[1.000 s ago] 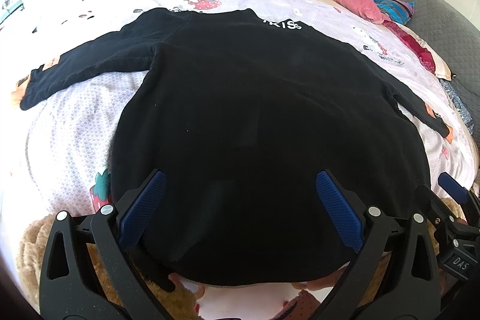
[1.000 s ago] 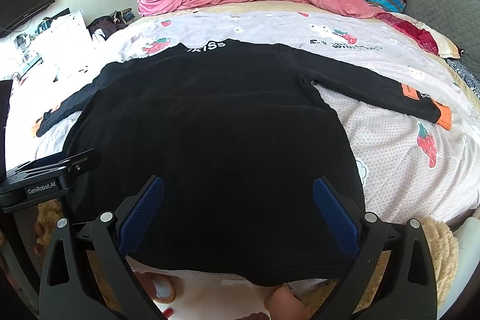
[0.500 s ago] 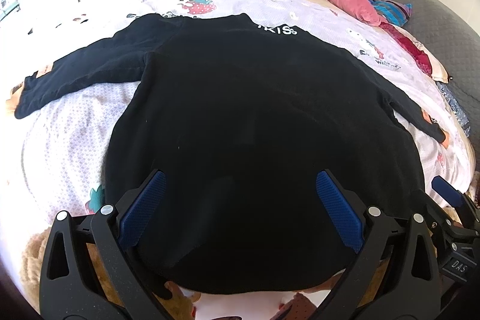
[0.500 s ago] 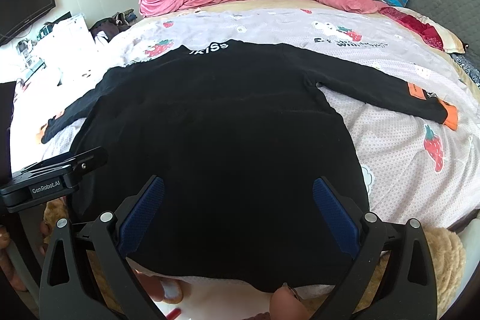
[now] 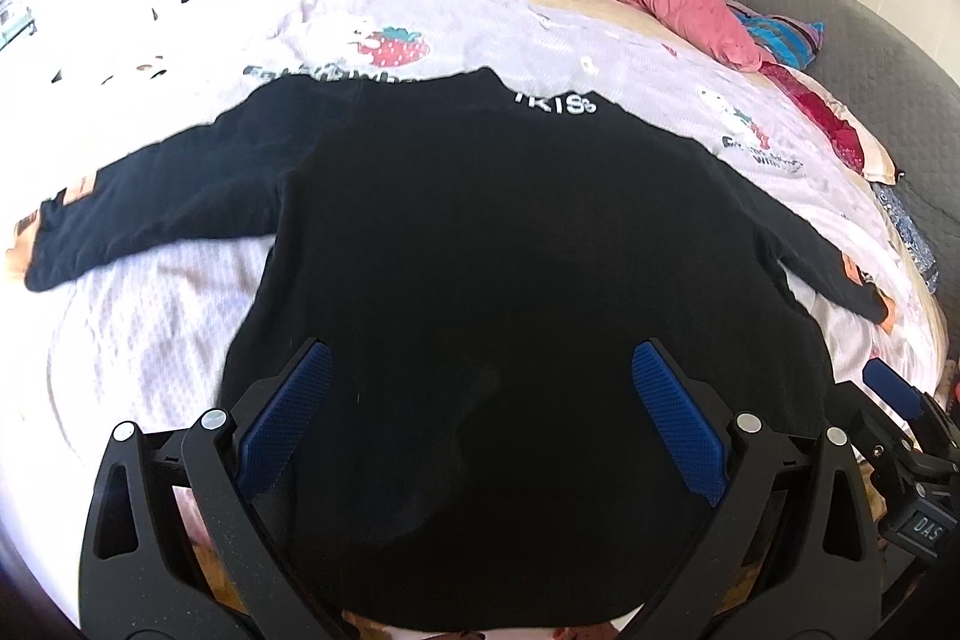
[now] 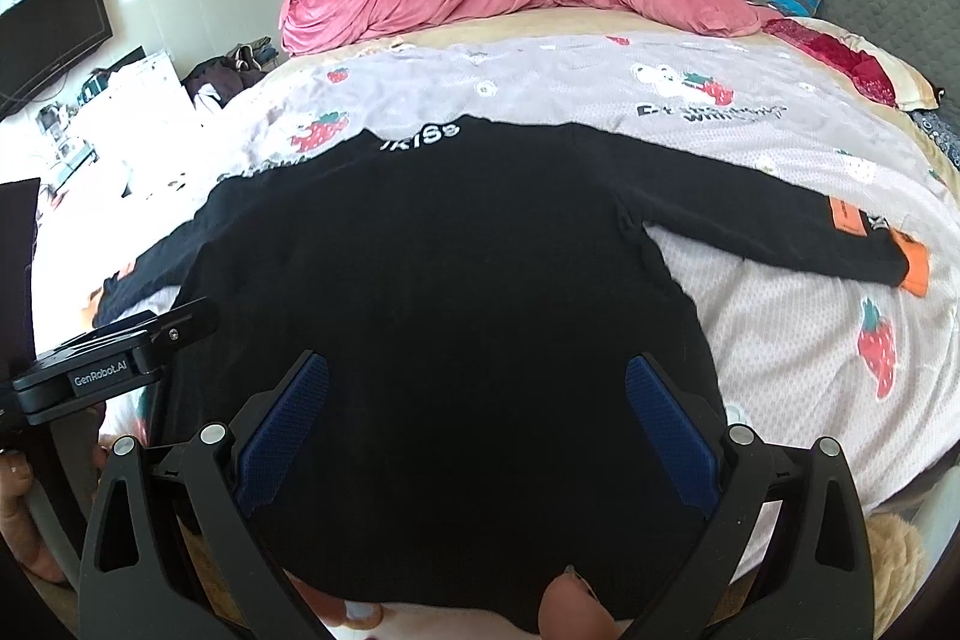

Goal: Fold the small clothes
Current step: 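Move the right gripper toward the sleeve with the orange cuff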

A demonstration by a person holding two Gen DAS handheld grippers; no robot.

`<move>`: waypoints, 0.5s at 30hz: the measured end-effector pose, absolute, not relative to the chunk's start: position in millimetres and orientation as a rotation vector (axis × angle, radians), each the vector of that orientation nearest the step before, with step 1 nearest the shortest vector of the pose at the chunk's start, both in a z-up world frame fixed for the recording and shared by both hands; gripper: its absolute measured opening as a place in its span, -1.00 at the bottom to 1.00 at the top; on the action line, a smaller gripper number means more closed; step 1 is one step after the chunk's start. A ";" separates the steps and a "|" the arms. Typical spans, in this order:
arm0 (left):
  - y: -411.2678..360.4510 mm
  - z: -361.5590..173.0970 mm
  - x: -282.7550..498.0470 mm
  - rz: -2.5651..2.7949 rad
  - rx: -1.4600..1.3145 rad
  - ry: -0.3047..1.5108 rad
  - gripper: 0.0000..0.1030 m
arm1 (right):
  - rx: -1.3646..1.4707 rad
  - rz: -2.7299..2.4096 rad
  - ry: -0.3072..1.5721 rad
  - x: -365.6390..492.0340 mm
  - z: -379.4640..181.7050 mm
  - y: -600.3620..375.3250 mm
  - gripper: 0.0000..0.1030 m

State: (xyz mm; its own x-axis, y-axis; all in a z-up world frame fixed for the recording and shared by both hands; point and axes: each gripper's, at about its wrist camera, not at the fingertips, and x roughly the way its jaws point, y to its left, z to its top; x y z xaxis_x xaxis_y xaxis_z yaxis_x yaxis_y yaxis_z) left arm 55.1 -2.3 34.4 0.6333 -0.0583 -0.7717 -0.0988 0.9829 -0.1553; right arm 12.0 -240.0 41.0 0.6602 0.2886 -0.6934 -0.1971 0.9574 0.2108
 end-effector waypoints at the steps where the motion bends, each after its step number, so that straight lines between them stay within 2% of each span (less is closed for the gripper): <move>1: -1.9 35.5 58.4 0.021 -0.189 0.887 0.83 | 0.124 0.276 0.799 14.7 42.8 -240.6 0.92; 15: -11.0 63.2 110.3 -0.019 -0.202 0.864 0.83 | 0.153 0.266 0.748 58.5 69.2 -249.2 0.92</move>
